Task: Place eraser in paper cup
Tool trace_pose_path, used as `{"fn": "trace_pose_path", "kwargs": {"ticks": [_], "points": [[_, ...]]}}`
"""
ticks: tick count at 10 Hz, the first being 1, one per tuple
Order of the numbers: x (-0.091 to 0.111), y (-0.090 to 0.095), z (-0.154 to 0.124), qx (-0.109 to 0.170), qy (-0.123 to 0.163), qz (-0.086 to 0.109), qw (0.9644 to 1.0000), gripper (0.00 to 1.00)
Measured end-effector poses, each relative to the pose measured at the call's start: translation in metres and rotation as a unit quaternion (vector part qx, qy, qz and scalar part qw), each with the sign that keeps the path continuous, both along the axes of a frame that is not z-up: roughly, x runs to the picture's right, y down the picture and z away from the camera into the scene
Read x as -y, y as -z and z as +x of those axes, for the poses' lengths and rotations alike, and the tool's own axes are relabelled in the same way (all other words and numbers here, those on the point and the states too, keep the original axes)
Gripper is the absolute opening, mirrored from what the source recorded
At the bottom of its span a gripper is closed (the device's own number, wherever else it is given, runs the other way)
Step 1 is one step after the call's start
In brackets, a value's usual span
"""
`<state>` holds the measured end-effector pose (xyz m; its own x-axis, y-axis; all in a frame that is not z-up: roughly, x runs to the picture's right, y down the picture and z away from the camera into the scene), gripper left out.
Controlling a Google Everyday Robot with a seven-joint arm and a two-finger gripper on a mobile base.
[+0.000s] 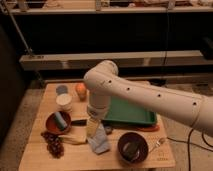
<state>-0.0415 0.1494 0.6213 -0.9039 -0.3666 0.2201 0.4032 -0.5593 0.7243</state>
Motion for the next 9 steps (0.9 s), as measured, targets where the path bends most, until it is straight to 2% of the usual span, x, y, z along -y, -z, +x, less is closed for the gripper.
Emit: {"fn": "trace_pose_path", "kwargs": {"ticks": [9], "points": [[0.0011, -0.0011, 0.0012, -0.007, -0.003, -0.001, 1.0, 0.66]]}}
